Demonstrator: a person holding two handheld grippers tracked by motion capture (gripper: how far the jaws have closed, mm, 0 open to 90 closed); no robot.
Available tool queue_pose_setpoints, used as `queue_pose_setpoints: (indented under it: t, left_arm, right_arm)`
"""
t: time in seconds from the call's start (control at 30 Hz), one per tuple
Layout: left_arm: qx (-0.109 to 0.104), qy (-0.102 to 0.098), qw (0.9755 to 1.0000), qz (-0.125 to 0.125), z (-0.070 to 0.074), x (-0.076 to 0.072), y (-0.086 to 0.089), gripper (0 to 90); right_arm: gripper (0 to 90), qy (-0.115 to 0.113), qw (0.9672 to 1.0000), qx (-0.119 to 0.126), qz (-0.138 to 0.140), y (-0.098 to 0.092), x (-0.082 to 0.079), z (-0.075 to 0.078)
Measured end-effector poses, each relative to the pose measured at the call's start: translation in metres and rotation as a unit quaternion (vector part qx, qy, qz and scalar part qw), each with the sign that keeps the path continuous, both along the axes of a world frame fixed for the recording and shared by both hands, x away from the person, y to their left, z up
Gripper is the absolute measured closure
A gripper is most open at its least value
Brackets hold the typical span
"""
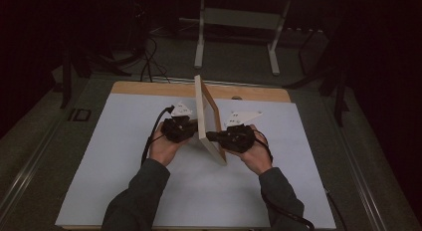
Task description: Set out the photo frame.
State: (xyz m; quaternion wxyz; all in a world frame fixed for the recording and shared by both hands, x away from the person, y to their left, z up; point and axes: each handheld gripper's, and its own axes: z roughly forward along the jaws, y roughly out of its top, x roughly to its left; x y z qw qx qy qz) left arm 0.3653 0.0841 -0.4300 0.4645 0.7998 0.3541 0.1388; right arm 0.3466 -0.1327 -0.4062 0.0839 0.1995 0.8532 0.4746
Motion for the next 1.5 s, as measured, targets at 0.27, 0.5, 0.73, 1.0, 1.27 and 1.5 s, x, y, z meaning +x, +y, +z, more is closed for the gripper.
queue_pose_setpoints:
  t: [0.27, 0.5, 0.73, 1.0, 1.27, 1.5]
  left_arm:
    - [-0.009, 0.005, 0.9999, -0.004, -0.001, 0.003, 0.006, 90.0]
    - [-0.022, 0.01, 0.9997, -0.009, -0.002, 0.004, 0.012, 90.0]
    - [-0.047, 0.019, 0.9986, -0.019, -0.005, 0.006, 0.018, 90.0]
    - [-0.05, 0.023, 0.9984, -0.015, -0.004, 0.006, 0.02, 90.0]
    - [-0.049, 0.023, 0.9985, 0.008, 0.0, 0.005, 0.024, 85.9]
    - [-0.055, 0.022, 0.9979, 0.027, 0.003, 0.004, 0.032, 81.2]
  right_arm:
    - [89.9, 0.0, 1.0, 0.001, 0.007, 0.009, 0.001, 0.0]
    - [89.9, -0.002, 0.9999, 0.0, 0.011, 0.017, 0.001, 0.001]
    - [89.9, -0.002, 0.9999, 0.0, 0.016, 0.023, 0.001, 0.002]
    - [89.4, -0.008, 0.9998, -0.002, 0.016, 0.025, 0.0, 0.001]
    - [84.0, -0.007, 0.9998, -0.011, 0.012, 0.022, 0.0, -0.003]
    - [78.8, -0.008, 0.9999, -0.008, 0.001, 0.015, 0.001, -0.004]
